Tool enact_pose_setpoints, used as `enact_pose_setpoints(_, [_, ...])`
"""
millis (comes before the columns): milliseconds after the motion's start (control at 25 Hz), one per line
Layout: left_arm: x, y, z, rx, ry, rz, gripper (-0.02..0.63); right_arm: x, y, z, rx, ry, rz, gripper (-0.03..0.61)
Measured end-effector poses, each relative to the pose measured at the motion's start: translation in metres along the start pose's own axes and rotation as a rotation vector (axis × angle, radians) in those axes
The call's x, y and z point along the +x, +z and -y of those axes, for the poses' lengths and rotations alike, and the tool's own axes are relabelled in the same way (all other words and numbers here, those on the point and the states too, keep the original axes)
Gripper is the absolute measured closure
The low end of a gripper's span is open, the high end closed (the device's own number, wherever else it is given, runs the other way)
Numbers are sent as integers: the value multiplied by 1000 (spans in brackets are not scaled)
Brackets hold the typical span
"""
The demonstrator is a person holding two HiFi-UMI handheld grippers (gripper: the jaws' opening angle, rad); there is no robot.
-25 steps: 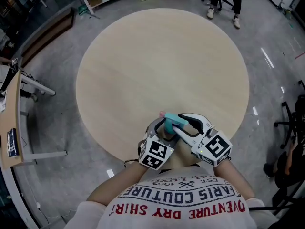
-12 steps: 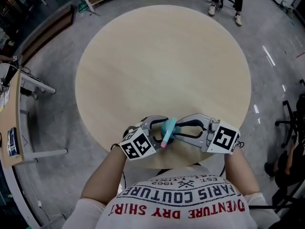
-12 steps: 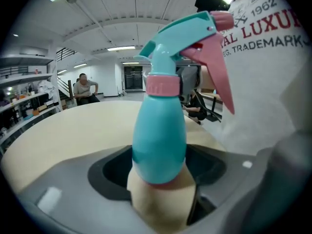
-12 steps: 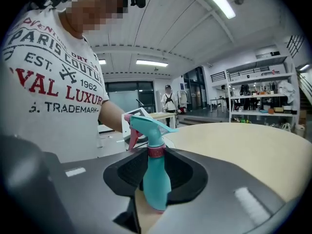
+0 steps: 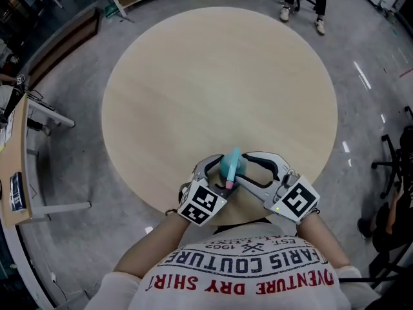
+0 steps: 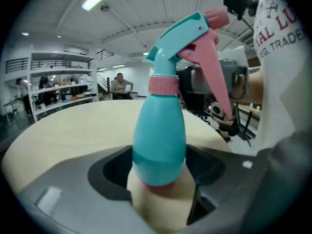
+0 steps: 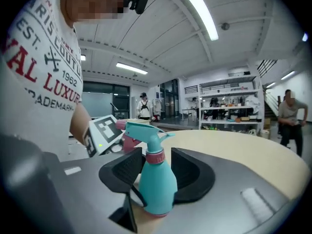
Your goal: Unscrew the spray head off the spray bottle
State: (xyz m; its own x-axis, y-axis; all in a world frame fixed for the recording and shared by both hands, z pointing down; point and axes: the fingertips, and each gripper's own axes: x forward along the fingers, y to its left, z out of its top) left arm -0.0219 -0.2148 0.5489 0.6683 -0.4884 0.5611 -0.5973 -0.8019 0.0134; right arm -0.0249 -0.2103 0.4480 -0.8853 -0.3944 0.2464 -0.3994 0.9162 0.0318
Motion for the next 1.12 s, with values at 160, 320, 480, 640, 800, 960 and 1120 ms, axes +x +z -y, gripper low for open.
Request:
enact_pose_setpoints(160, [3,0,3,-53,94,-13,278,7,-3,0,-20,-81,-12,414])
enact_pose_setpoints(320, [4,-1,9,-41,80,-14,278,13,-4,-5,-49,-76,-18,436])
enact_pose_setpoints(480, [-1,-3,20,94,-104,8,278,9,-2,-18,-66,116,15,439])
enact_pose_setpoints(640, [-13,-9,31,242,-339,-8,278,3,-5,-32,-54,373,-54,443])
enact_pose_setpoints(800, [-13,-10,31,246,-368,-26,278,3,-6,-31,-46,410,-72,443])
enact_pose_setpoints(960, [-12,-9,32,223,-342,-5,278,2,-5,-30,-23,388,-30,443])
enact_pose_setpoints(1120, [-12,-9,32,221,-337,0,278,0,-4,-30,11,372,6,443])
